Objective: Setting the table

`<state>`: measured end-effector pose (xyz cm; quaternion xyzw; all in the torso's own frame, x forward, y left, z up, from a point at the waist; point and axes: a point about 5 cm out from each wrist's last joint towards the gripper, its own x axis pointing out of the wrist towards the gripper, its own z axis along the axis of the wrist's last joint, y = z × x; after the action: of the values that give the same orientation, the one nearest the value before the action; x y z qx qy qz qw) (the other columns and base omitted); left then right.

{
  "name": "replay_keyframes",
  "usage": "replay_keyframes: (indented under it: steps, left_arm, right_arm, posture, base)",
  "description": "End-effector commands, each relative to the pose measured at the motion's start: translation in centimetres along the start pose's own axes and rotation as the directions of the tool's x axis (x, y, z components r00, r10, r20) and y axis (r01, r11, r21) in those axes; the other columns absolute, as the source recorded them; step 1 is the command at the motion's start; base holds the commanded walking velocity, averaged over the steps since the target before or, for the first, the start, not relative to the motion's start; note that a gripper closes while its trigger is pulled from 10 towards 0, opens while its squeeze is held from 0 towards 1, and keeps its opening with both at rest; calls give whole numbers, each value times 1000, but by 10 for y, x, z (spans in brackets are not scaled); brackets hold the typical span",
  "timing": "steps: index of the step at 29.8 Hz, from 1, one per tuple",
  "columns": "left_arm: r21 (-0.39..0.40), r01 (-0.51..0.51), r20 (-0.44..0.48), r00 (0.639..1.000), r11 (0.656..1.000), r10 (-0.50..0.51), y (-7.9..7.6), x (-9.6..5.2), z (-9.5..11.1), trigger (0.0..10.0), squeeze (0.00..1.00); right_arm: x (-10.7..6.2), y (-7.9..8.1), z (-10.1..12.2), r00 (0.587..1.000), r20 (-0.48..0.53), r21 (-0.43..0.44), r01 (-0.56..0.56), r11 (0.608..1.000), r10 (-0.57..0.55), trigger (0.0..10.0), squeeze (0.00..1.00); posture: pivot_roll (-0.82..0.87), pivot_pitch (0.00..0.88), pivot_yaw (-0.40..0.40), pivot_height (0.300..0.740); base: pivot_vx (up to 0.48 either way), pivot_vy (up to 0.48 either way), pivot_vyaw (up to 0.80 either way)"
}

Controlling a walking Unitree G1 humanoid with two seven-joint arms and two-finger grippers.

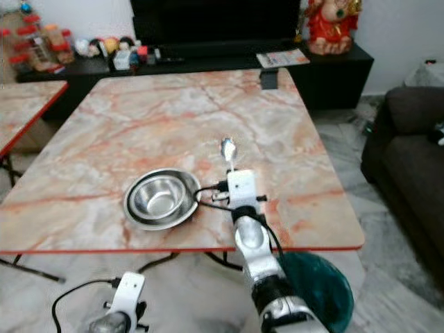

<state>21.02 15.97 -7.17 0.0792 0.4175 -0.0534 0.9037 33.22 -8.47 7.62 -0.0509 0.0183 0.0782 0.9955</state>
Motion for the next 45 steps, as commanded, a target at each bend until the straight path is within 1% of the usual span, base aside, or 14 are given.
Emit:
replay_keyframes:
  steps: [1, 3, 5, 7, 12, 15, 20, 25, 27, 29, 45]
  left_arm:
    - [17, -1, -25, 1000, 1000, 2, 1, -1, -5, 10000, 0]
    - [18, 0, -27, 1000, 1000, 0, 1, -1, -5, 10000, 0]
    - [18, 0, -27, 1000, 1000, 0, 1, -1, -5, 10000, 0]
    - [18, 0, -28, 1000, 1000, 0, 1, -1, -5, 10000, 0]
    - [17, -1, -28, 1000, 1000, 2, 2, -1, -6, 10000, 0]
    - [19, -1, -30, 1000, 1000, 2, 2, -1, -6, 10000, 0]
    - [23, -1, -32, 999, 1000, 2, 2, -1, -7, 10000, 0]
    - [24, -1, -33, 999, 1000, 2, 2, -1, -7, 10000, 0]
    - [27, 1, -36, 999, 1000, 0, 2, -1, -7, 10000, 0]
    - [27, 2, -37, 999, 1000, -1, 2, -1, -7, 10000, 0]
    - [31, 5, -38, 999, 1000, -4, 1, -1, -7, 10000, 0]
  right_arm:
    - [0, 0, -7, 997, -72, -26, 2, 1000, -4, 10000, 0]
    - [0, 1, -12, 994, -109, -20, 11, 1000, -13, 10000, 0]
    - [-1, 0, -13, 992, -123, -23, 24, 999, -26, 10000, 0]
    - [-1, -3, -18, 986, -160, 12, 56, 998, -53, 10000, 0]
    - [0, -7, -19, 978, -192, 27, 87, 996, -80, 10000, 0]
    - [1, -7, -19, 977, -200, 30, 86, 996, -78, 10000, 0]
    - [4, -4, -19, 972, -228, 70, 80, 994, -62, 10000, 0]
    - [4, -2, -18, 971, -233, 68, 69, 995, -51, 10000, 0]
    - [4, -1, -21, 966, -255, 97, 75, 992, -48, 10000, 0]
    - [3, 0, -21, 965, -259, 109, 78, 991, -47, 10000, 0]
    - [3, -1, -23, 961, -273, 100, 83, 991, -53, 10000, 0]
  posture:
    - [-88, 0, 84, 740]
    - [-85, 0, 82, 740]
    - [-85, 0, 83, 740]
    - [-82, 0, 83, 740]
    - [-81, 0, 83, 740]
    - [-81, 0, 85, 740]
    - [-80, 0, 85, 740]
    - [-80, 0, 85, 740]
    - [-80, 0, 85, 740]
    - [-78, 0, 83, 740]
    - [-77, 0, 83, 740]
  base:
    - [0, 0, 0]
    - [0, 0, 0]
    - [0, 0, 0]
    - [0, 0, 0]
    - [0, 0, 0]
    - [0, 0, 0]
    - [0, 0, 0]
    - [0, 0, 0]
    - [0, 0, 0]
    - [0, 0, 0]
    - [0, 0, 0]
